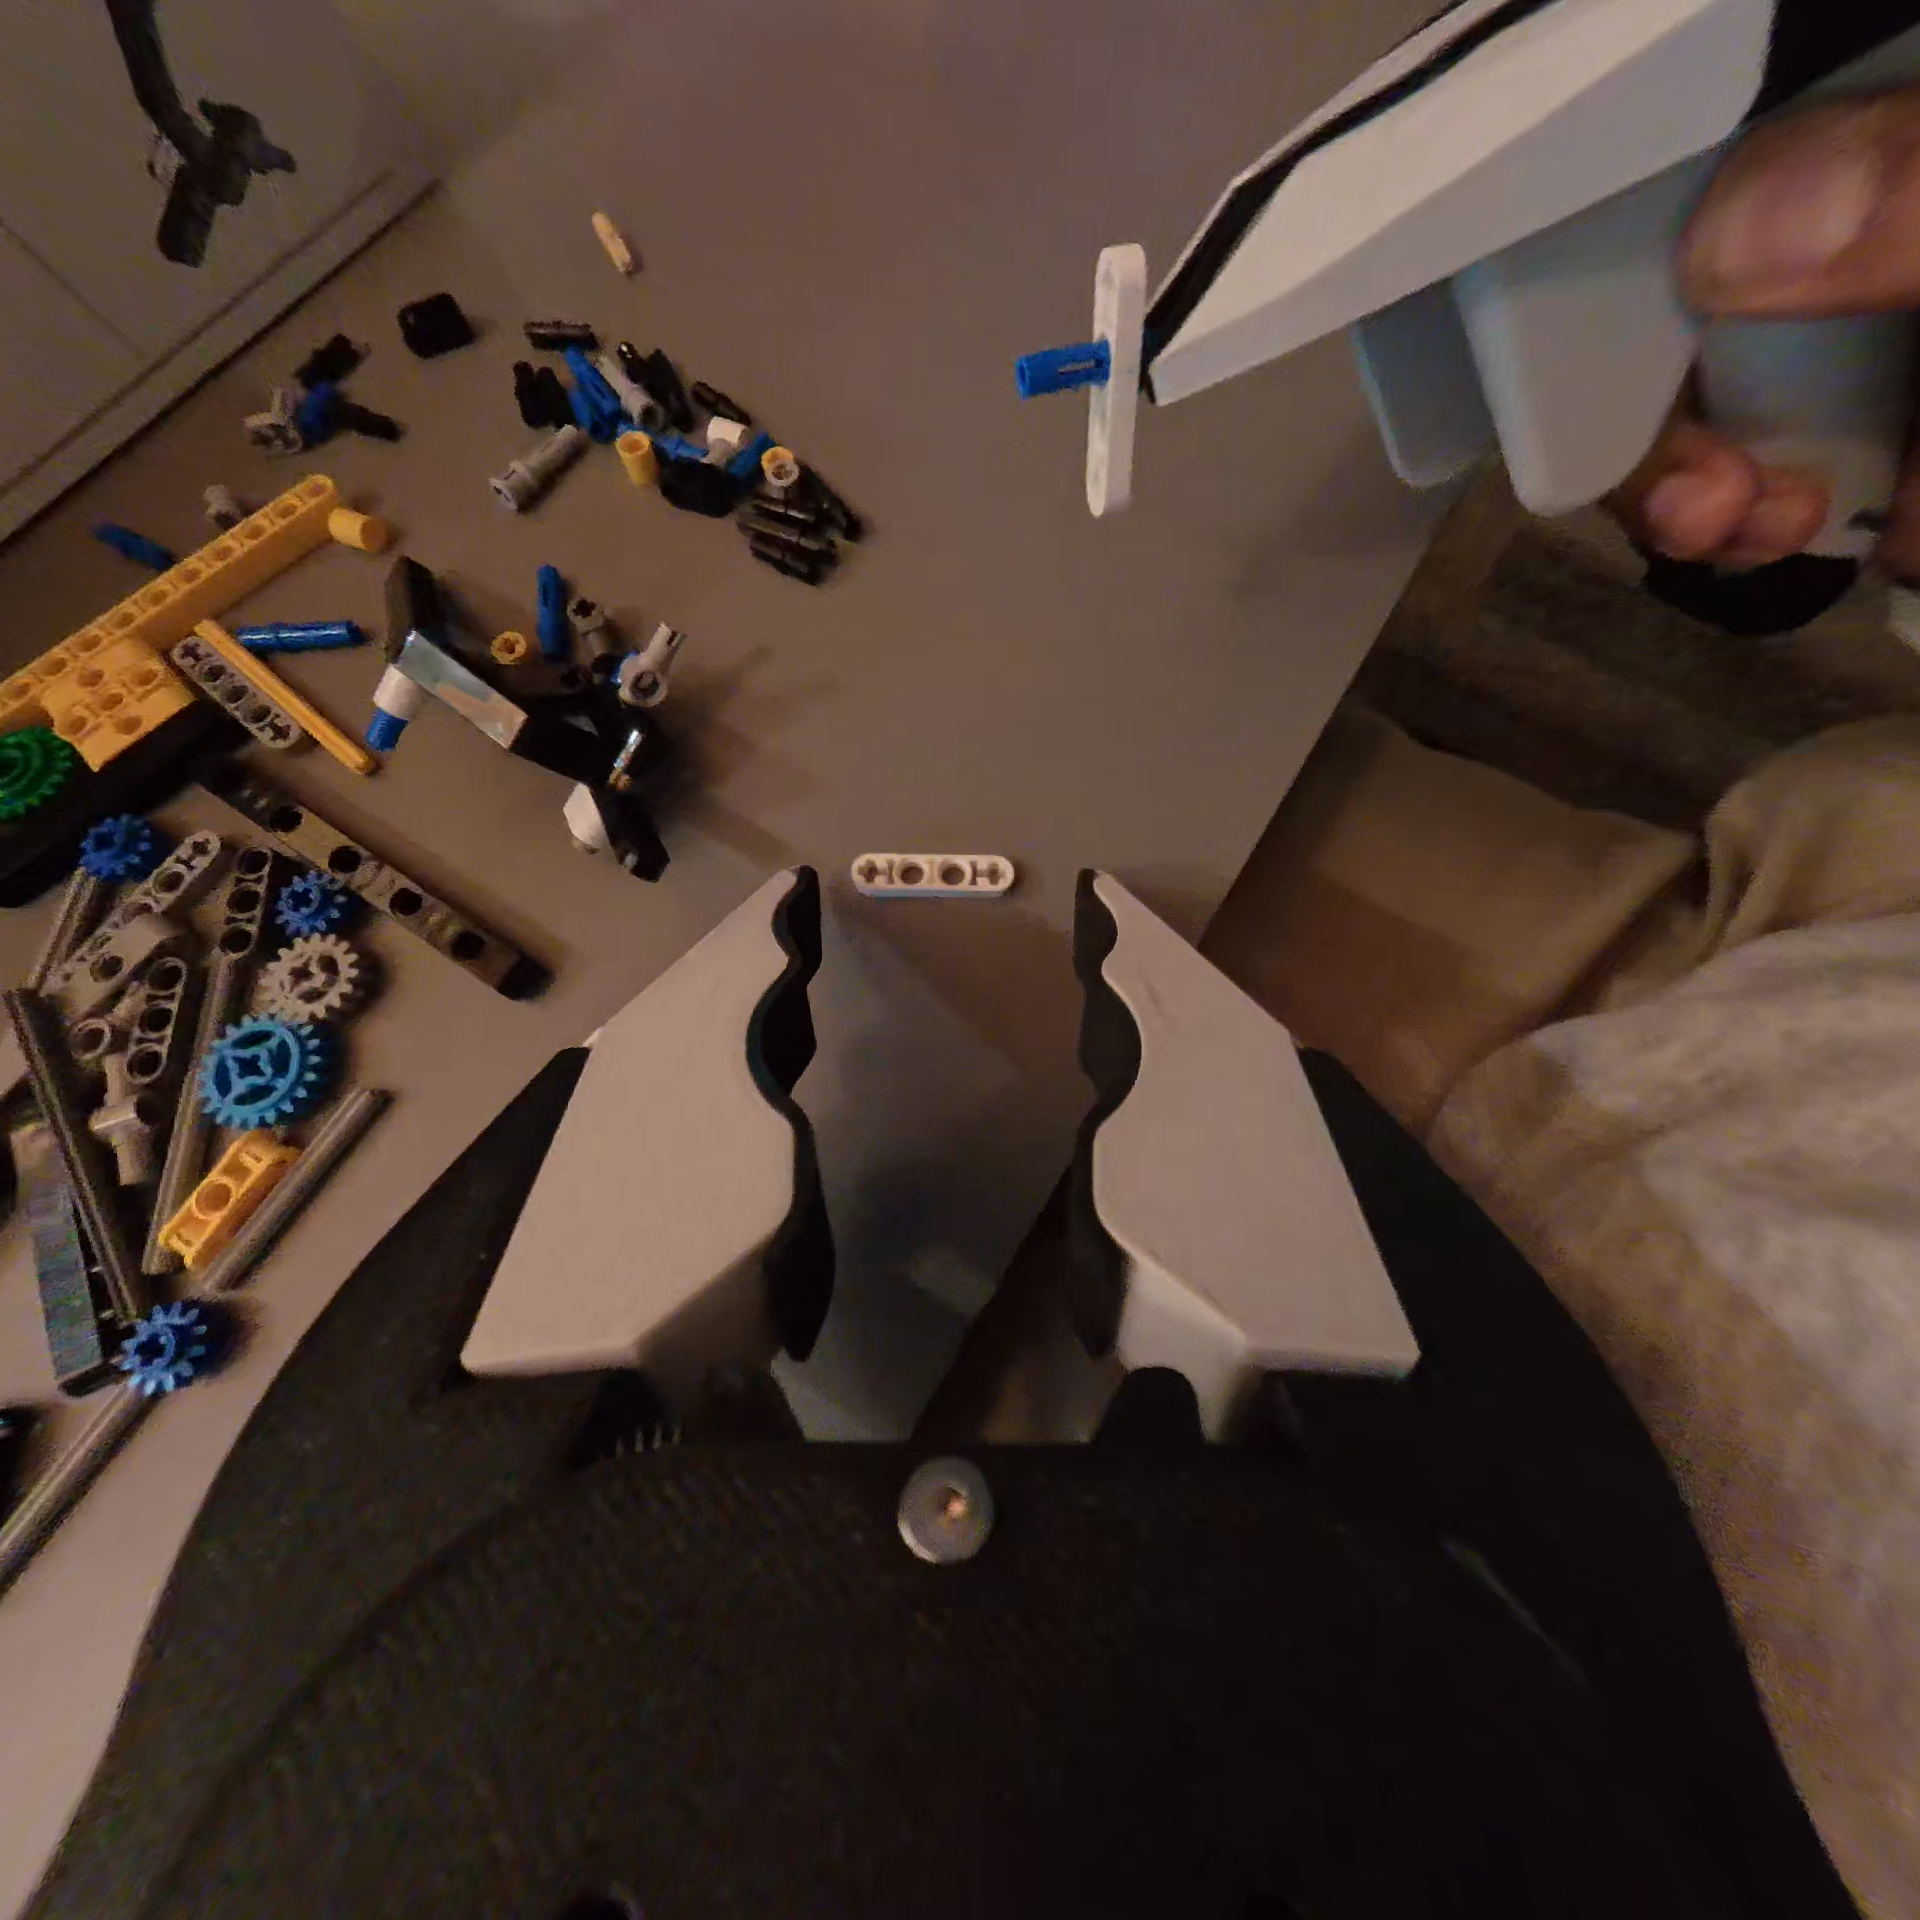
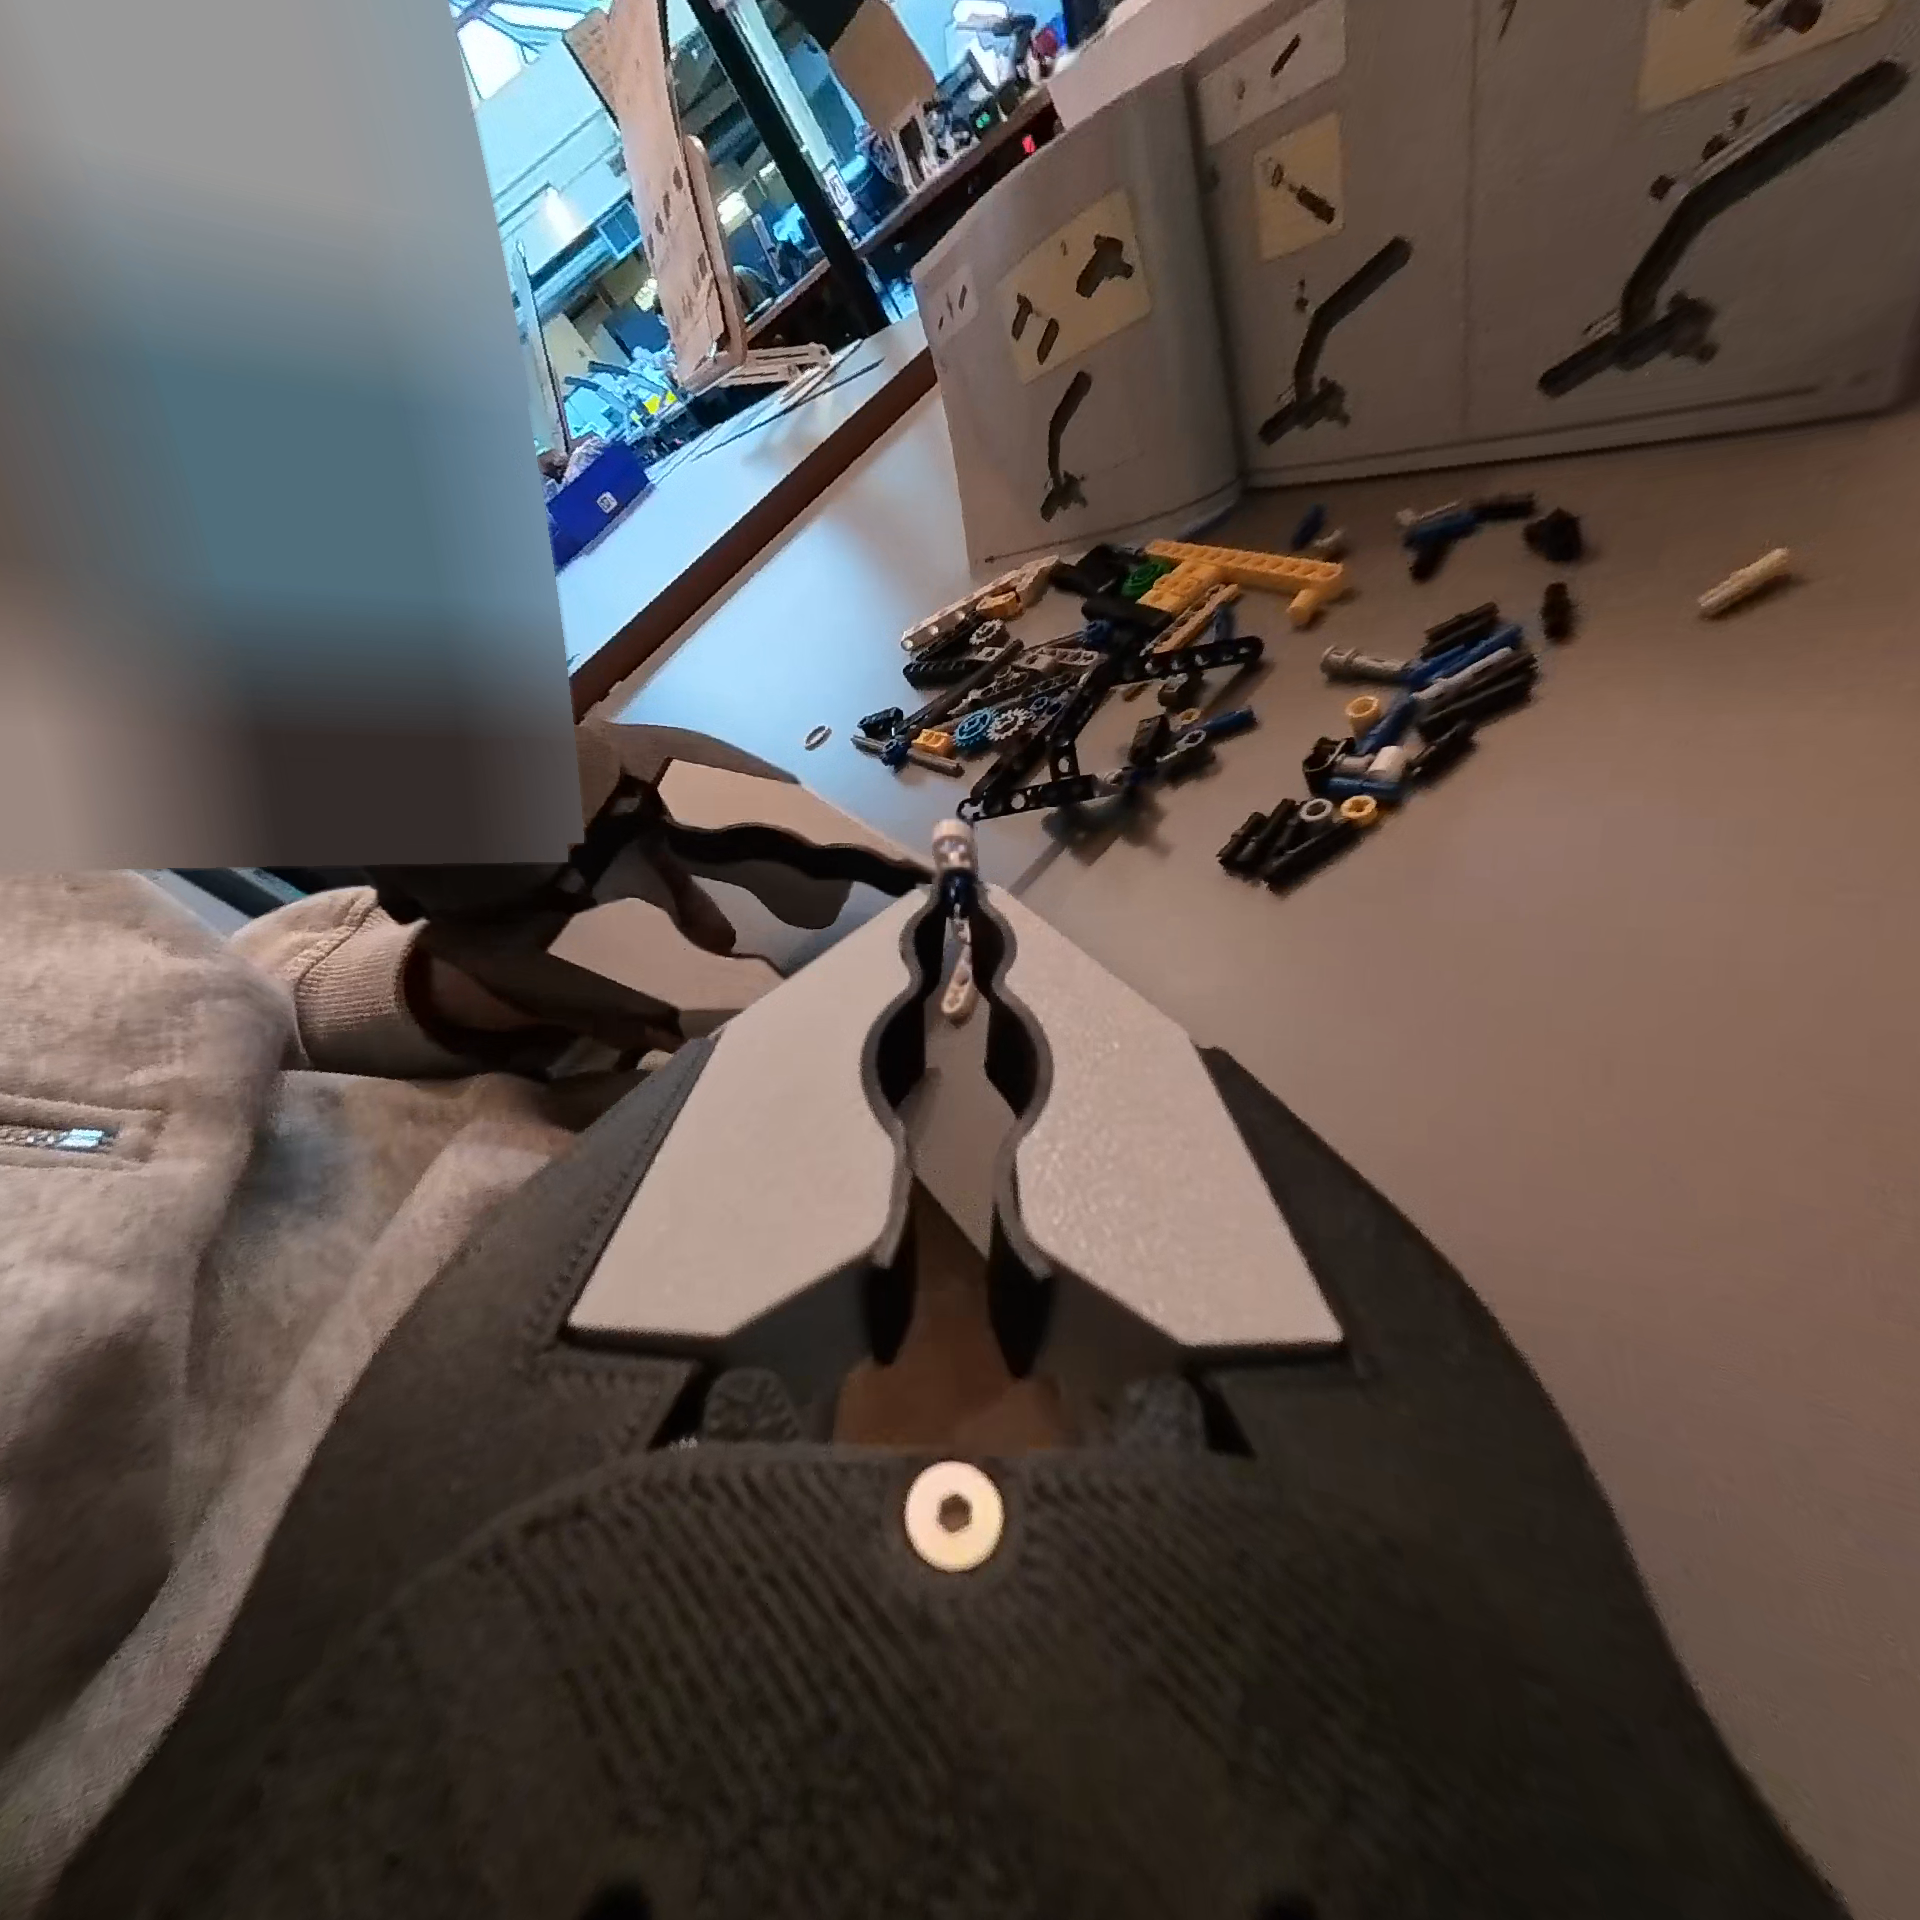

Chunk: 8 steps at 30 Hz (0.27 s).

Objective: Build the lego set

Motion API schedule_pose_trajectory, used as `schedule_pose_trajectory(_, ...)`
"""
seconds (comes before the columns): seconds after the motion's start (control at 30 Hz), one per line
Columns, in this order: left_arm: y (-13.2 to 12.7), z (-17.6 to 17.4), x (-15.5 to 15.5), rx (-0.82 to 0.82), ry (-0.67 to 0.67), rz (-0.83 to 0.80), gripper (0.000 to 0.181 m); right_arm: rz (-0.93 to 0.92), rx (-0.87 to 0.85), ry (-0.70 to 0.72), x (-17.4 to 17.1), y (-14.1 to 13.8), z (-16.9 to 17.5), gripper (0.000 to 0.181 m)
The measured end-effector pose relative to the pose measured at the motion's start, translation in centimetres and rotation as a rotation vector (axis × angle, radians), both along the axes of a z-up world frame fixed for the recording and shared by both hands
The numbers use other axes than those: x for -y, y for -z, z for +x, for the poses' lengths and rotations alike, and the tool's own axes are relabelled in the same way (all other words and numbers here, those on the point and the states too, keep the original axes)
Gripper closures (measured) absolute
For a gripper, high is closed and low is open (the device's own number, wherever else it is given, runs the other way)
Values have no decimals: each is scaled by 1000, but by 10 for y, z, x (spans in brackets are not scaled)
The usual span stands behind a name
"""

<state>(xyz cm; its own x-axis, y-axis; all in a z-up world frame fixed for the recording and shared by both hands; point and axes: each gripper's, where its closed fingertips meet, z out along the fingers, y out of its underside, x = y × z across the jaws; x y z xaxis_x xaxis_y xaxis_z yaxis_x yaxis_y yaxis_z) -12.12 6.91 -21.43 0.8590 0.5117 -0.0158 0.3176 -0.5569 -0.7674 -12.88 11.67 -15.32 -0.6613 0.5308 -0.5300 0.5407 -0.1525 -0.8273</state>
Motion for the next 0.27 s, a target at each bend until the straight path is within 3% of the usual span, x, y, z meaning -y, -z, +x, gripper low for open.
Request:
schedule_pose_trajectory(0.03,0,-2,0,-2,-12,-6,133,-2,-8,-6,1,1,0,179)
schedule_pose_trajectory(0.27,5,-4,0,66,-28,-27,141,-22,6,-62,-1,6,7,179)
